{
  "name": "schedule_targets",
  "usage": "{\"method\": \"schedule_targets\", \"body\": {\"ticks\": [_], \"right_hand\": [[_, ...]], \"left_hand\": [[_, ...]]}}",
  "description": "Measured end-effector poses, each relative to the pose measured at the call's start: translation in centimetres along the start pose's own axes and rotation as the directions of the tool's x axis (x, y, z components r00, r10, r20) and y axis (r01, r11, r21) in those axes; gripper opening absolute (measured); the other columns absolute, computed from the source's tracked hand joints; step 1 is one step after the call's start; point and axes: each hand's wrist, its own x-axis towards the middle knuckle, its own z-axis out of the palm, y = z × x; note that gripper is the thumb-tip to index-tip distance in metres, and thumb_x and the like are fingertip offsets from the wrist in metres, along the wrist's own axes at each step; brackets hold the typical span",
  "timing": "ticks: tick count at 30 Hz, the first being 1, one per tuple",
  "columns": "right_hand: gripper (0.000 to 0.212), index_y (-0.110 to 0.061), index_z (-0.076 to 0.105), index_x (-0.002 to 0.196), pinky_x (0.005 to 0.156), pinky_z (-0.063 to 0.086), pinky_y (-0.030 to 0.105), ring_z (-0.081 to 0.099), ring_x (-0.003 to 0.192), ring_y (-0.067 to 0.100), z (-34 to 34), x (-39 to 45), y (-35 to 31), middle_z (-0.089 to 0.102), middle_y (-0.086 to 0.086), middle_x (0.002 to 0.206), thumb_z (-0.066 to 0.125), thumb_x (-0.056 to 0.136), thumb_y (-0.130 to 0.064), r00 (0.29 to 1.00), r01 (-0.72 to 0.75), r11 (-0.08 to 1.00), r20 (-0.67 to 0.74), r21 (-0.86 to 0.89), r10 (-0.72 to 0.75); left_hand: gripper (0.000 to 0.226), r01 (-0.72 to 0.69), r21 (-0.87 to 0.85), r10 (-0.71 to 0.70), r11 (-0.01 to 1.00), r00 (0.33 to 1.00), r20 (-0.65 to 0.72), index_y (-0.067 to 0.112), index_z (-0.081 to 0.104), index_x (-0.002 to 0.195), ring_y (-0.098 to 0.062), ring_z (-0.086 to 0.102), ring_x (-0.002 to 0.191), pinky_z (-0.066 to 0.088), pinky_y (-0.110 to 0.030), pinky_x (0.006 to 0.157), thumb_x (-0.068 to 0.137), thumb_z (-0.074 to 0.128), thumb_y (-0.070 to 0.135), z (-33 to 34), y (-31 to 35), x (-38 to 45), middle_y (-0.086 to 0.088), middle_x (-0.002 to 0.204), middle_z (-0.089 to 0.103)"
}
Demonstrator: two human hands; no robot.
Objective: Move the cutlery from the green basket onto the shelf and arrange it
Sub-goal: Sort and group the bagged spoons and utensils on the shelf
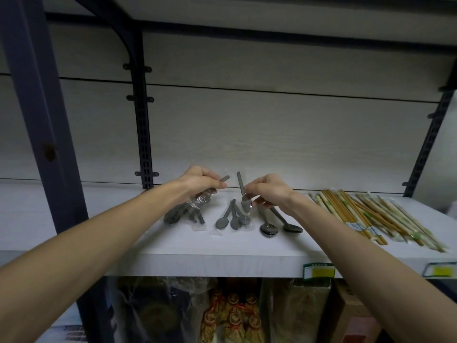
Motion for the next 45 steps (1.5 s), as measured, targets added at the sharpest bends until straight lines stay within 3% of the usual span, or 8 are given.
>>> {"method": "schedule_targets", "body": {"ticks": [11, 16, 20, 23, 26, 32, 36, 45], "right_hand": [[0.02, 0.004, 0.073, 0.101, 0.044, 0.038, 0.021, 0.061, 0.047, 0.013, -0.1, 0.0, 0.3, 0.077, 0.012, 0.089, 0.064, 0.091, -0.011, 1.0, -0.025, 0.999, 0.004, 0.028, 0.025], [0.016, -0.003, 0.075, 0.093, 0.041, 0.042, 0.017, 0.065, 0.051, 0.014, 0.5, 0.6, 0.7, 0.078, 0.007, 0.083, 0.07, 0.09, -0.019, 1.0, 0.002, 0.964, -0.016, -0.266, -0.007], [0.011, -0.015, 0.076, 0.083, 0.066, 0.06, 0.031, 0.072, 0.061, 0.018, 2.1, 1.7, 0.1, 0.076, 0.0, 0.076, 0.068, 0.086, -0.023, 0.988, 0.087, 0.921, -0.086, -0.379, -0.128], [0.01, -0.021, 0.076, 0.083, 0.073, 0.056, 0.03, 0.071, 0.079, 0.022, 4.6, 2.0, -1.0, 0.074, -0.002, 0.079, 0.068, 0.081, -0.027, 0.967, 0.164, 0.846, -0.085, -0.508, -0.239], [0.015, -0.02, 0.074, 0.096, 0.077, 0.05, 0.03, 0.066, 0.095, 0.027, 7.1, 2.2, -1.8, 0.072, 0.004, 0.097, 0.069, 0.083, -0.026, 0.949, 0.166, 0.718, -0.087, -0.675, -0.302], [0.019, -0.024, 0.075, 0.098, 0.079, 0.05, 0.032, 0.066, 0.1, 0.029, 10.4, 3.4, -2.9, 0.073, 0.004, 0.104, 0.062, 0.086, -0.029, 0.929, 0.286, 0.653, 0.036, -0.701, -0.368], [0.029, -0.033, 0.073, 0.108, 0.08, 0.045, 0.029, 0.063, 0.109, 0.028, 11.5, 3.8, -2.8, 0.07, 0.002, 0.115, 0.056, 0.086, -0.023, 0.924, 0.369, 0.539, 0.236, -0.757, -0.3], [0.038, -0.034, 0.074, 0.108, 0.079, 0.049, 0.035, 0.063, 0.1, 0.031, 10.4, 4.0, -2.6, 0.07, 0.007, 0.106, 0.052, 0.086, -0.012, 0.851, 0.496, 0.315, 0.381, -0.809, -0.362]], "left_hand": [[0.025, 0.046, -0.064, -0.046, 0.997, 0.999, 0.005, -0.002, 0.069, 0.109, -0.025, 0.07, 0.074, 0.056, -0.028, 0.061, 0.093, 0.073, 0.017, 0.9, -0.4, 0.1, -0.02, 0.102, 0.076], [0.023, 0.099, 0.112, -0.11, 0.989, 0.988, 0.105, 0.002, 0.062, 0.117, -0.025, 0.075, 0.098, 0.061, -0.037, 0.089, 0.103, 0.058, 0.018, 1.3, -1.1, 0.2, -0.014, 0.115, 0.071], [0.018, -0.05, 0.438, 0.054, 0.897, 0.999, 0.004, 0.015, 0.072, 0.11, -0.024, 0.07, 0.105, 0.057, -0.041, 0.096, 0.099, 0.061, 0.024, -1.5, -1.5, 0.3, -0.006, 0.111, 0.073], [0.02, -0.041, 0.76, 0.166, 0.648, 0.982, -0.089, 0.025, 0.074, 0.108, -0.019, 0.066, 0.101, 0.051, -0.032, 0.083, 0.095, 0.065, 0.037, -4.0, -1.8, -0.7, 0.006, 0.108, 0.072], [0.027, 0.021, 0.845, 0.129, 0.534, 0.986, -0.105, 0.026, 0.073, 0.107, -0.021, 0.065, 0.099, 0.046, -0.03, 0.075, 0.091, 0.067, 0.047, -5.4, -3.2, -1.3, 0.005, 0.108, 0.071], [0.042, 0.064, 0.857, 0.046, 0.511, 0.994, -0.101, 0.024, 0.072, 0.094, -0.021, 0.064, 0.097, 0.053, -0.033, 0.08, 0.079, 0.071, 0.063, -6.7, -5.5, -0.9, 0.005, 0.101, 0.069], [0.036, 0.068, 0.872, 0.024, 0.485, 0.996, -0.092, 0.022, 0.071, 0.091, -0.022, 0.062, 0.091, 0.045, -0.03, 0.07, 0.082, 0.072, 0.057, -6.6, -5.3, -0.6, 0.002, 0.096, 0.068], [0.033, 0.145, 0.812, -0.026, 0.565, 0.987, -0.157, 0.016, 0.071, 0.083, -0.024, 0.067, 0.086, 0.043, -0.029, 0.063, 0.083, 0.069, 0.048, -6.6, -5.4, -0.3, 0.0, 0.087, 0.07]]}}
